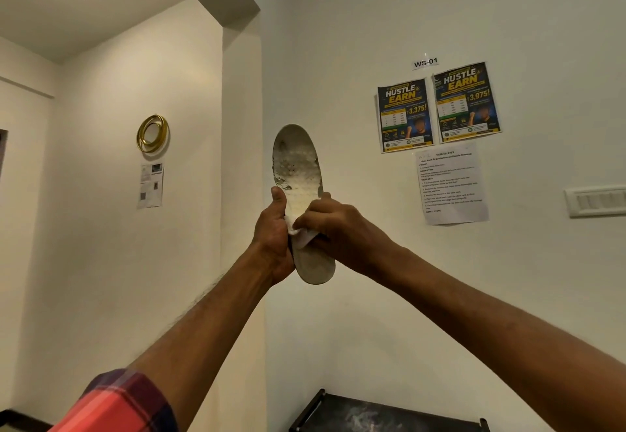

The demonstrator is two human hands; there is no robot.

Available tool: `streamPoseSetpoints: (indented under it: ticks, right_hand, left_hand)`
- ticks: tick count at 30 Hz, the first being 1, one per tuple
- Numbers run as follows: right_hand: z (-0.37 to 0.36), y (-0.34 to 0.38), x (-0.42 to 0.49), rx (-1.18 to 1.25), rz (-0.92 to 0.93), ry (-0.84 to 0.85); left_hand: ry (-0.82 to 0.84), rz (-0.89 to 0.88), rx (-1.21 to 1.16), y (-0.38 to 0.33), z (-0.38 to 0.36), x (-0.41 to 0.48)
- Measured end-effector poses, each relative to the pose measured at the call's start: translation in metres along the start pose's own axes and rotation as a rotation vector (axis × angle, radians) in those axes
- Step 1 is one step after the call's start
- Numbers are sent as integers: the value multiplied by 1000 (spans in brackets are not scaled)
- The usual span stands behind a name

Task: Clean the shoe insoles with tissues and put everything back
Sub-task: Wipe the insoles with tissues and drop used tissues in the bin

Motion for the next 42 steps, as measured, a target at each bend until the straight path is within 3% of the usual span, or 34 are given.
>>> streamPoseSetpoints:
  ticks: [3, 7, 10, 14, 18, 22, 25, 29, 33, 36, 40, 42]
  right_hand:
    - [10, -12, -2, 21, -88, -93]
    - [-3, -1, -2, 25, -13, 11]
    - [8, -16, -2, 61, -96, -84]
    - [-5, -3, -2, 66, -19, 6]
    - [7, -12, -3, 81, -79, -65]
    - [-7, 2, -6, 46, 10, 48]
    - [1, -9, -10, 59, -65, -28]
    - [-18, 9, -15, 55, 41, 99]
    - [-6, -4, -18, 67, -43, 1]
    - [-19, 11, -21, 62, 39, 88]
    - [-5, -5, -21, 70, -51, 2]
    - [-12, 4, -22, 62, -13, 36]
  left_hand:
    - [-9, -24, 6, -3, -1, 1]
    - [5, 4, 14, -2, 0, 3]
    - [14, -7, 6, -5, -3, 2]
    - [17, 8, 35, -7, -2, 4]
    - [31, 17, -3, -7, -5, 4]
    - [28, 11, 37, -10, -3, 6]
    - [29, 8, 45, -10, -3, 6]
    - [21, 8, 52, -9, 0, 6]
    - [16, -9, 9, -9, 1, 7]
    - [21, -5, 43, -8, 0, 8]
    - [14, -14, -12, -8, -2, 7]
    - [15, -11, 4, -8, -4, 7]
Point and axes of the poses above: each hand's wrist, its own x-axis towards the middle knuckle, its own z-axis out of the back of the hand, y = z × x, the point moved 9 cm from there along x, towards the middle knuckle, and after that the axes turned 7 degrees about y, right-handed, at the moved point
